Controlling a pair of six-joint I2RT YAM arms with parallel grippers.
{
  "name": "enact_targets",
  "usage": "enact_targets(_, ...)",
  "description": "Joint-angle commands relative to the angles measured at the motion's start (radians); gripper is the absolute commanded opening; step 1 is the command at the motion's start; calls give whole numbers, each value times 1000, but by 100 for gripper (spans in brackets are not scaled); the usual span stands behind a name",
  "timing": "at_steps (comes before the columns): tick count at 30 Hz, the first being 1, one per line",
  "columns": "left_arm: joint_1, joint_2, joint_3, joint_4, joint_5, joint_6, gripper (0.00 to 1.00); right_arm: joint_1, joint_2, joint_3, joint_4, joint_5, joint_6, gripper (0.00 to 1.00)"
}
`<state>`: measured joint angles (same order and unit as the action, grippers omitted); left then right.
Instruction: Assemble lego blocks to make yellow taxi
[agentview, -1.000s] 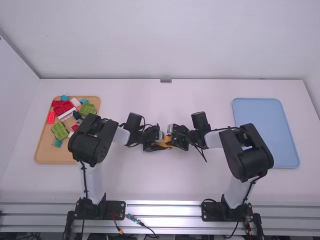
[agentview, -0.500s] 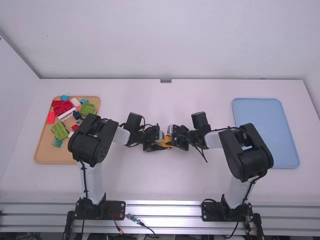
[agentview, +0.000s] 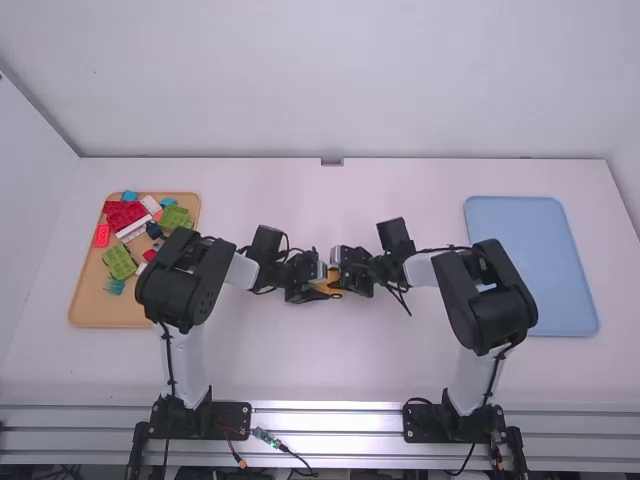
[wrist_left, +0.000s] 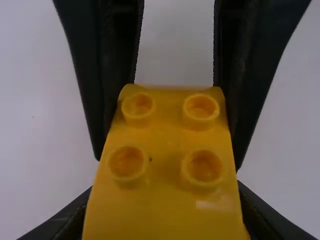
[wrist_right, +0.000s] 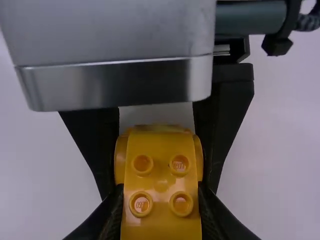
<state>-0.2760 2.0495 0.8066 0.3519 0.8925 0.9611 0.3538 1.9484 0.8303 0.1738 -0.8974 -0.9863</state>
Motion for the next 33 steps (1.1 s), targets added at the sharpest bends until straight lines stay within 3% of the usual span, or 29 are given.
enact_targets(1,1,37,-15,-10,-119,23,2,40,53,-18,-23,84,-13,0)
enact_targets(16,1,37,-15,-6,-119,23,2,62,53,-11,-25,116,18,0)
enact_targets(21,1,37,-15,-7,-119,23,2,79,53,-11,-22,215,66,0)
enact_targets(33,1,37,-15,-7,-119,23,2,42,45,-10,-20,105,18,0)
